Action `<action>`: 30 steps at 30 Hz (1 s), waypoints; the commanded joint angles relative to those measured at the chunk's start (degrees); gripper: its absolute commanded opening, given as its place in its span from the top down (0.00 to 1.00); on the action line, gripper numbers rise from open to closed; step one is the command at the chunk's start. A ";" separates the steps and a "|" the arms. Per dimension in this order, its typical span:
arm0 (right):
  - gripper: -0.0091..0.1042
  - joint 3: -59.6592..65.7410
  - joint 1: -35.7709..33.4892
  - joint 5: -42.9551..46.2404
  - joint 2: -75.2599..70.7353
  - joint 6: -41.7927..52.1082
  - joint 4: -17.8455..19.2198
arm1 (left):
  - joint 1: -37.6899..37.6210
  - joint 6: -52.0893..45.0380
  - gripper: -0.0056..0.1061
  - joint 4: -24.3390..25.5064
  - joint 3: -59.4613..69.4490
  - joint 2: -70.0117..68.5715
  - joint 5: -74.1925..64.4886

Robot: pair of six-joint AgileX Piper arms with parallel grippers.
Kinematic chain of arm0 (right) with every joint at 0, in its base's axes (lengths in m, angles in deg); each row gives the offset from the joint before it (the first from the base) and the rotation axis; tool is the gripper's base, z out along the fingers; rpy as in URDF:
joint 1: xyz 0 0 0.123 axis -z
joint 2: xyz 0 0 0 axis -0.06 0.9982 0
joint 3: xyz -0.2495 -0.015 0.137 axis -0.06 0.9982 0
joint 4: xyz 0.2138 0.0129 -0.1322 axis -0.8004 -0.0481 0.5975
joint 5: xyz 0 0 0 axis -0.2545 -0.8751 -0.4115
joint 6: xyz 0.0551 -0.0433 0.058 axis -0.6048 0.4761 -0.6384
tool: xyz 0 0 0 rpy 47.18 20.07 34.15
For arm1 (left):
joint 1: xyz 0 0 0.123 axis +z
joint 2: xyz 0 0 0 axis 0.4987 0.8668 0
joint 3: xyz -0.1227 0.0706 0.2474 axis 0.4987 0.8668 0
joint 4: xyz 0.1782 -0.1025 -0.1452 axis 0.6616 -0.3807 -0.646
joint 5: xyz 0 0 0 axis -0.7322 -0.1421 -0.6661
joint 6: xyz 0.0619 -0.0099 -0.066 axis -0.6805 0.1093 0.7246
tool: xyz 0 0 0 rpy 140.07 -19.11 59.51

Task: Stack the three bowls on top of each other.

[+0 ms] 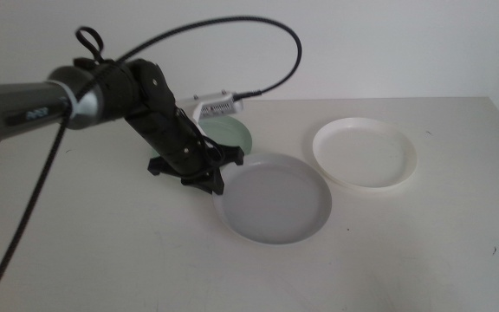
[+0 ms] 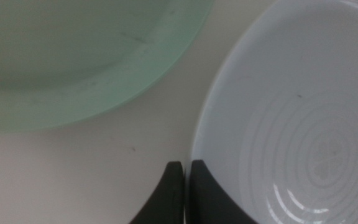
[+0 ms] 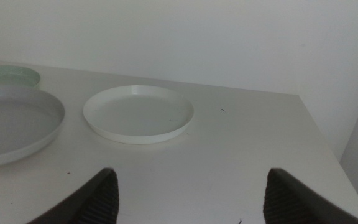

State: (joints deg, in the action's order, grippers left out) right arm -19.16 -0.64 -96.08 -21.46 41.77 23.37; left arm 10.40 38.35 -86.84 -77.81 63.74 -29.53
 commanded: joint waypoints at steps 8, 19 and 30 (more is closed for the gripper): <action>0.40 -0.29 0.37 4.29 -1.62 0.46 0.61 | -1.93 -0.02 0.95 -2.10 -1.75 0.53 3.91; 0.40 -0.29 0.37 4.29 -1.62 0.46 0.61 | -2.24 -1.87 0.51 -1.93 -1.75 1.26 3.19; 0.40 -0.29 0.37 4.29 -1.62 0.52 0.61 | -2.05 -1.81 0.13 5.28 -1.75 -8.48 -0.06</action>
State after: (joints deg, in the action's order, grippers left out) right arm -19.16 -0.64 -96.08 -21.46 41.77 23.37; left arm 8.53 35.19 -82.49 -78.18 60.98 -30.05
